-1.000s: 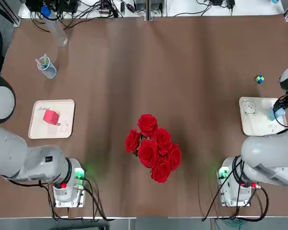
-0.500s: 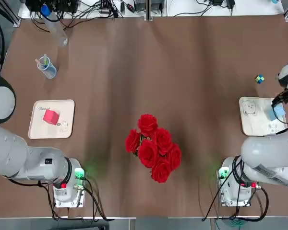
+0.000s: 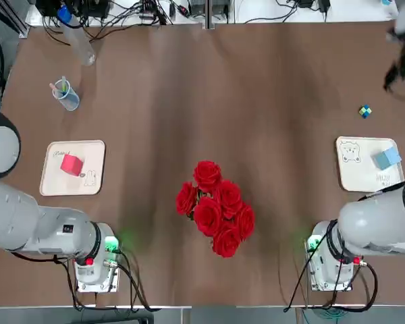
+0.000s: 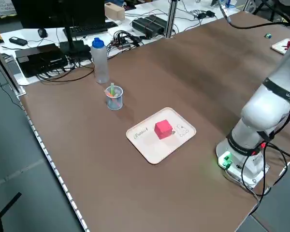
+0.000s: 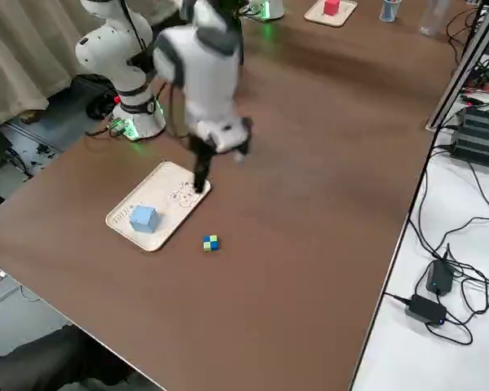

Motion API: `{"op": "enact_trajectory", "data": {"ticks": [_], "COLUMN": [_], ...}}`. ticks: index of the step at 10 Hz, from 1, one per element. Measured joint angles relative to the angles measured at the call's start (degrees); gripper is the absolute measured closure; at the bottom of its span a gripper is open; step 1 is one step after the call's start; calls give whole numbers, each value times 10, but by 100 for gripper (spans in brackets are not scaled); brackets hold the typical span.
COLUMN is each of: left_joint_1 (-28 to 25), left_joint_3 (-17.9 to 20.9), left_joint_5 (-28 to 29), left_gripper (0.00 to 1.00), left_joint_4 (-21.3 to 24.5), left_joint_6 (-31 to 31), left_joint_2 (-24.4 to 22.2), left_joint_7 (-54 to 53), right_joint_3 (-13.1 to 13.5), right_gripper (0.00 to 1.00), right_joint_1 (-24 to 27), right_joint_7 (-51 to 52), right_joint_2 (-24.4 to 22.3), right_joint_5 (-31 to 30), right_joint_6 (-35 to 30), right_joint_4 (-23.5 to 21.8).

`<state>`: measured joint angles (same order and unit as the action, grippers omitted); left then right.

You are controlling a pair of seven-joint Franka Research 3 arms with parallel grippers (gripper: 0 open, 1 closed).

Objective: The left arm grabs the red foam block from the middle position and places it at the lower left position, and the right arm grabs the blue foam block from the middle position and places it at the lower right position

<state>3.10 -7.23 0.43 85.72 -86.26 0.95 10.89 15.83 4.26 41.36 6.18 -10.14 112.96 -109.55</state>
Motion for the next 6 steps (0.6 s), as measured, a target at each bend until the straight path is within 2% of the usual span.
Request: {"op": "enact_trajectory", "data": {"ticks": [2, 3, 6], "left_joint_1": [-4, -4, -3], "left_joint_3": [6, 8, 6], "left_joint_5": [0, 0, 0], "left_gripper": [0, 0, 0], "left_joint_4": [1, 1, 2], "left_joint_6": [0, 0, 3], "left_joint_2": [5, 6, 7], "left_joint_7": [-1, -1, -1], "right_joint_3": [-85, -119, -167], "right_gripper": [0, 0, 0], "right_joint_1": [-13, -14, -14], "right_joint_7": [-152, -219, -366], "right_joint_2": [0, 0, 0], "right_joint_5": [0, 0, 10], "right_joint_6": [-9, -26, -100], "right_joint_4": [67, 94, 189]}}
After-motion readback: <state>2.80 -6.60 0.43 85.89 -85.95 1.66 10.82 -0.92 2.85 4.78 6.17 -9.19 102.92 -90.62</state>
